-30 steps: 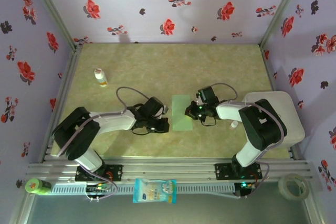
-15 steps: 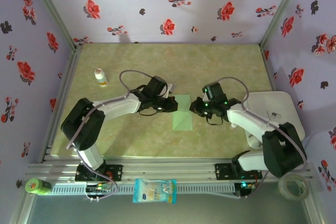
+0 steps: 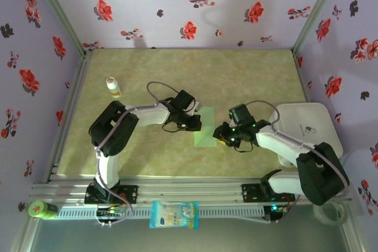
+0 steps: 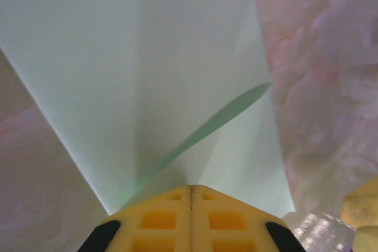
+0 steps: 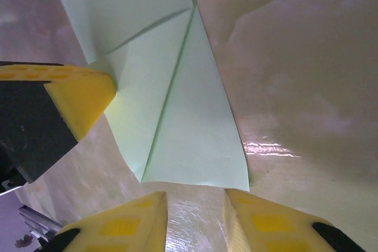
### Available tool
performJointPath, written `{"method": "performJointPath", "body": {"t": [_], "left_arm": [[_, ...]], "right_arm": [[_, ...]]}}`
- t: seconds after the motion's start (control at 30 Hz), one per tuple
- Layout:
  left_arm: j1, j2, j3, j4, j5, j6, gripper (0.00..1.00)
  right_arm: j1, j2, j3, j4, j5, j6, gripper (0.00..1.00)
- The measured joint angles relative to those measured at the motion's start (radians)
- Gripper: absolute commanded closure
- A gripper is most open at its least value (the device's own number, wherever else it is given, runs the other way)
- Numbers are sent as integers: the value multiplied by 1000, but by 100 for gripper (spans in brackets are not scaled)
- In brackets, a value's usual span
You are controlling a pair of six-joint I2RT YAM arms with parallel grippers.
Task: Fold a paper plane with a square sheet of paper (pick it up from the middle)
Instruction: Fold the triangle a second time at the center of the table.
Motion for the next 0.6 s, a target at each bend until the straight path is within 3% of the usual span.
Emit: {"method": "performJointPath", "body": {"t": [0.6], "left_arm": [[0, -7, -58, 70, 2, -3, 98]], "right_arm": [[40, 150, 21, 42, -13, 16, 65]]}}
